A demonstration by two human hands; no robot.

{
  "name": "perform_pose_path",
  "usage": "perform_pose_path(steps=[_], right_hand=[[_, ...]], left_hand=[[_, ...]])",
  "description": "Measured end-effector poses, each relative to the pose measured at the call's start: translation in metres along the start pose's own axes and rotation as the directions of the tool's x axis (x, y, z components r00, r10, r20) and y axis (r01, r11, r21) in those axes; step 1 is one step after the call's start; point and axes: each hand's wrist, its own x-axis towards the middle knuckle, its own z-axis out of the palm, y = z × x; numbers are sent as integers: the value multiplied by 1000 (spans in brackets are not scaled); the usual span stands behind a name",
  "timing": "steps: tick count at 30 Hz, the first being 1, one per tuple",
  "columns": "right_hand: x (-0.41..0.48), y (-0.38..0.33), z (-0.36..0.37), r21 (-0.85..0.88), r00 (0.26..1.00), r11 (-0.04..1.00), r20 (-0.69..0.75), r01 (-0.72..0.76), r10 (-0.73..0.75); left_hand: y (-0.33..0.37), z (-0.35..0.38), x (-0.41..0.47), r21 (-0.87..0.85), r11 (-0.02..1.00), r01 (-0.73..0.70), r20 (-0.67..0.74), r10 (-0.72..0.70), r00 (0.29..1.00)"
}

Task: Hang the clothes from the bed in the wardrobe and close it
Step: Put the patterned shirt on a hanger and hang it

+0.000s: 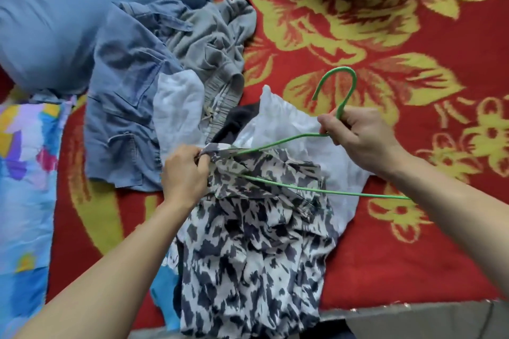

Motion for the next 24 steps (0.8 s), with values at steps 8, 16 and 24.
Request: perform_pose_path(steps=[8,16,24], right_hand=[[18,-33,109,350,945,897,277,-268,174],[12,-3,123,296,615,589,637,-752,465],[-19,24,173,-335,588,927,721,-166,366]], left_hand=[[-2,-2,-19,-276,958,-73,97,104,990],[-37,-5,-31,-205,977,-59,185,98,978],[-41,-25,-48,-326,943,-72,242,157,957]])
